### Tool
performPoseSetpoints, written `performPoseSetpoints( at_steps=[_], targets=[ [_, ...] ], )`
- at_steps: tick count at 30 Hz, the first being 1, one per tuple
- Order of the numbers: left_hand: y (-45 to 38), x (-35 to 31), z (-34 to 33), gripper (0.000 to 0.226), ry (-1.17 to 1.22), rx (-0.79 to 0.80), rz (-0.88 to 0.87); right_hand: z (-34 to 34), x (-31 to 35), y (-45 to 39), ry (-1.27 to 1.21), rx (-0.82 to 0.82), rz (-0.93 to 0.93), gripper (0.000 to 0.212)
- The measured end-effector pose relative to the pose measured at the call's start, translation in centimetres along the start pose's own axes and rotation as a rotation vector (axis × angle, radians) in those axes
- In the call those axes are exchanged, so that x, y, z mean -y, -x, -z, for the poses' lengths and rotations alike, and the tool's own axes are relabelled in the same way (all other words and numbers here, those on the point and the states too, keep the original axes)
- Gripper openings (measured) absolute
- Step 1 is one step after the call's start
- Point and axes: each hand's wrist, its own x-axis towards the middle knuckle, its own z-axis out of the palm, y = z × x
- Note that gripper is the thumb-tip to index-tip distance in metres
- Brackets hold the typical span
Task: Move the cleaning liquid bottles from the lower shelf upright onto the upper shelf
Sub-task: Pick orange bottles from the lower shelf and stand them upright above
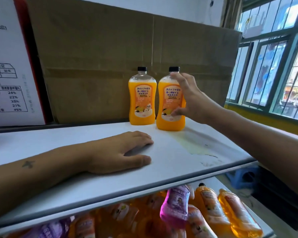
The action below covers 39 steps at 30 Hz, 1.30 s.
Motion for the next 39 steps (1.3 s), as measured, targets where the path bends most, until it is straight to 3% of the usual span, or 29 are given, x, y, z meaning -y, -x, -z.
performPoseSetpoints(
  at_steps=[23, 29, 32, 36, 39],
  targets=[
    [0.3, -0.3, 0.2, 0.066, 0.02, 0.011, 0.04, -3.6, -3.3, -2.1, -0.053, -0.019, -0.019, 0.121],
    [0.2, -0.5, 0.5, 0.071, -0.099, 0.027, 0.022, -4.0, -3.2, -1.5, -0.053, -0.027, -0.029, 0.118],
    [0.4, -1.7, 1.3, 0.077, -0.208, 0.038, 0.04, -2.7, -2.2, -0.8, -0.009, 0.062, -0.111, 0.115],
    [3.2, -3.1, 2.8, 0.073, -0.341, -0.125, 0.031, -0.1, -0.1, 0.8, 0.035, 0.195, -0.126, 0.09],
    [6.9, -5.2, 2.2, 0.059, -0.111, -0.357, -0.072, 2.1, 1.9, 5.7, 0.006, 0.117, -0.003, 0.064]
  ],
)
